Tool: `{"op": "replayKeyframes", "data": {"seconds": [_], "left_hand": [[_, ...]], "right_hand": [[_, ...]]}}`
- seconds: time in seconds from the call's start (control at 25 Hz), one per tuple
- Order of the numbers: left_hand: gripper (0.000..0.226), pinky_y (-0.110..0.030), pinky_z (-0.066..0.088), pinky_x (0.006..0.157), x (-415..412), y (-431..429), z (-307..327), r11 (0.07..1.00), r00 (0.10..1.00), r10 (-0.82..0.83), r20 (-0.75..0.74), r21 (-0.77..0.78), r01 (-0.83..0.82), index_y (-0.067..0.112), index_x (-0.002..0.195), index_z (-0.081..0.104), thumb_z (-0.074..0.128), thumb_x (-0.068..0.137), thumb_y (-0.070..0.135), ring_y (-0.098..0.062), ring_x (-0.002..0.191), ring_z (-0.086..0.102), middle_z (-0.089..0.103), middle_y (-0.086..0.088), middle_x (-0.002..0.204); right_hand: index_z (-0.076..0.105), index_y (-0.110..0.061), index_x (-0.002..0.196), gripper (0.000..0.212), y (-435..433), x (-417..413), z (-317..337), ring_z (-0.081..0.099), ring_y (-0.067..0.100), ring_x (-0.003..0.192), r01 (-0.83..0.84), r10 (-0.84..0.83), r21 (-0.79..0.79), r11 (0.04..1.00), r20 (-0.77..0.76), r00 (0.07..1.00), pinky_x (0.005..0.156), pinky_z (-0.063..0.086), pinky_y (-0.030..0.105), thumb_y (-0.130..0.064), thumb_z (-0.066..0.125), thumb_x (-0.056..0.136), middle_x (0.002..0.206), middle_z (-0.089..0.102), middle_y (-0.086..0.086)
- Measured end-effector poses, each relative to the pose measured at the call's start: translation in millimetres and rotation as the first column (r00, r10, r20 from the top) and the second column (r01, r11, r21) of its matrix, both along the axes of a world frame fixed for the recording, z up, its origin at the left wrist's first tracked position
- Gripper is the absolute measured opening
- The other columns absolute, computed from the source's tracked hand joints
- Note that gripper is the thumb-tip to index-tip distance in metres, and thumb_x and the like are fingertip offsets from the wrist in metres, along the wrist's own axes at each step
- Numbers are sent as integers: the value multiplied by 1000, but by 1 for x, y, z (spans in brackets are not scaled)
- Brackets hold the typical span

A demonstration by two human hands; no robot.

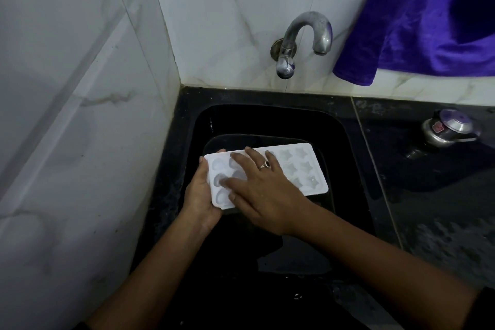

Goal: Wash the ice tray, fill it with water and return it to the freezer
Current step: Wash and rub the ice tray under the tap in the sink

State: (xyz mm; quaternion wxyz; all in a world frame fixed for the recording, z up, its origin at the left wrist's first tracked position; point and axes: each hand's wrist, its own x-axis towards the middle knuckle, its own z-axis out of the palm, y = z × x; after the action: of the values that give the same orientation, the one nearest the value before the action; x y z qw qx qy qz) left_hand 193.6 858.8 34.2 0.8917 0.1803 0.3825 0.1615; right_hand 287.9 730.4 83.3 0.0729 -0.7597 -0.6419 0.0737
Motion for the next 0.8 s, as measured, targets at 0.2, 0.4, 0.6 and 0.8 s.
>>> {"op": "replayKeyframes", "data": {"seconds": [0.2, 0.4, 0.6, 0.8], "left_hand": [[56, -58, 52, 100, -4, 8, -3, 997, 1000, 11, 28, 70, -13, 22, 141, 62, 33, 109, 57, -41, 123, 65, 69, -19, 136], [56, -53, 54, 93, -2, 2, 0, 996, 1000, -5, 14, 86, 4, 22, 129, 68, 31, 109, 58, -35, 108, 74, 72, -17, 130], [56, -53, 56, 96, 0, 3, -2, 995, 1000, -20, 23, 98, 17, 24, 135, 65, 32, 108, 59, -36, 115, 71, 70, -17, 134], [58, -56, 53, 98, -3, 8, -7, 997, 1000, -13, 22, 73, 11, 25, 139, 64, 33, 107, 62, -40, 123, 66, 68, -19, 137]], "right_hand": [[51, -32, 144, 46, -18, 15, -2, 15, 38, 156, 95, -94, 31, 995, -30, 995, 124, 13, 64, -46, 29, 106, 165, 28, 14], [55, -26, 129, 40, -11, 2, -6, 16, 40, 156, 93, -94, 25, 995, 32, 995, 122, 15, 66, -47, 31, 106, 164, 29, 16], [57, -28, 124, 41, -5, 5, -1, 14, 41, 156, 148, -148, 23, 989, 1, 989, 123, 10, 66, -48, 26, 106, 165, 28, 16], [54, -30, 135, 44, -9, 5, -3, 15, 40, 156, 106, -106, 23, 994, 16, 994, 123, 10, 66, -49, 26, 106, 164, 29, 16]]}}
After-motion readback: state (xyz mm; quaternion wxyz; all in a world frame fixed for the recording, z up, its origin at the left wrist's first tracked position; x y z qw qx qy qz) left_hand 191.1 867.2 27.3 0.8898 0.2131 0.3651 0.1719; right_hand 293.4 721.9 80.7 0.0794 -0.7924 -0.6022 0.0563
